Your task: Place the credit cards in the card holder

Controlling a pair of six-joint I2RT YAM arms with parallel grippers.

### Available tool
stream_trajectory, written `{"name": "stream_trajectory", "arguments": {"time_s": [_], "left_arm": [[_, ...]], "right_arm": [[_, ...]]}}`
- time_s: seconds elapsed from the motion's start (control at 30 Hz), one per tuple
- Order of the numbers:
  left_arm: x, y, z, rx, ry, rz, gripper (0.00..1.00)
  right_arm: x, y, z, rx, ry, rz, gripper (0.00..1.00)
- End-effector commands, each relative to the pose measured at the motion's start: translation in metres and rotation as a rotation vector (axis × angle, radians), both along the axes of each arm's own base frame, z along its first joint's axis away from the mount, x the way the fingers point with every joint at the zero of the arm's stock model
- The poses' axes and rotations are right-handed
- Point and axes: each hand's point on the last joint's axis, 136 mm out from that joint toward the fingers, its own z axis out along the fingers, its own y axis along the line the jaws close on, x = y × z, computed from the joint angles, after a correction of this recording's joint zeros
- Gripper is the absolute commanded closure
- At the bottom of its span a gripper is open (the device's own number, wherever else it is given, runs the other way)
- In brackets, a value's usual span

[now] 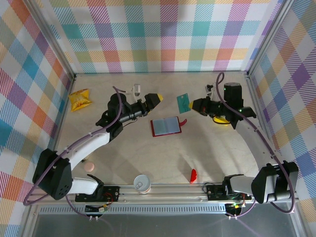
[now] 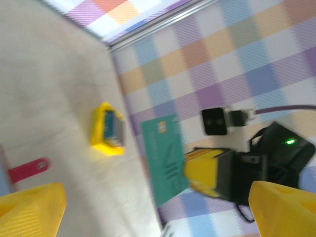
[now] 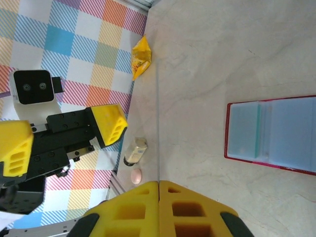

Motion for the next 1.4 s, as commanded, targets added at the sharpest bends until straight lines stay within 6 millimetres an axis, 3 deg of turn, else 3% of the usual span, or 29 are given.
{"name": "stream_trajectory", "arguments": {"time_s": [0.0, 0.1, 0.3, 0.5, 0.63, 0.93, 1.13, 1.37], "left_arm": [[-0.017, 0.024, -0.018, 0.237, -0.053, -0.009, 0.00], [-0.020, 0.040, -0.028, 0.222, -0.018, -0.005, 0.00], [-0.027, 0.049, -0.055, 0.225, 0.023, -0.028, 0.00], [-0.020, 0.055, -0.102, 0.291, 0.184, 0.010, 0.04], [-0.016, 0.050, -0.120, 0.246, 0.273, 0.021, 0.09], [-0.012, 0.048, -0.148, 0.234, 0.371, 0.045, 0.15], [-0.013, 0.051, -0.160, 0.256, 0.392, 0.064, 0.15], [-0.018, 0.053, -0.176, 0.342, 0.435, 0.080, 0.13]], "right_arm": [[-0.002, -0.004, 0.012, -0.004, -0.148, -0.004, 1.00], [-0.005, -0.007, 0.005, 0.003, -0.171, -0.029, 1.00], [-0.008, -0.008, -0.017, 0.006, -0.136, -0.041, 1.00], [-0.008, -0.005, -0.064, -0.007, -0.049, -0.017, 1.00], [-0.007, 0.008, -0.090, -0.031, -0.035, 0.002, 1.00], [0.000, 0.047, -0.131, -0.096, -0.039, 0.012, 1.00], [0.008, 0.052, -0.151, -0.087, 0.002, 0.008, 1.00], [0.013, 0.056, -0.161, -0.081, 0.013, 0.021, 1.00]]}}
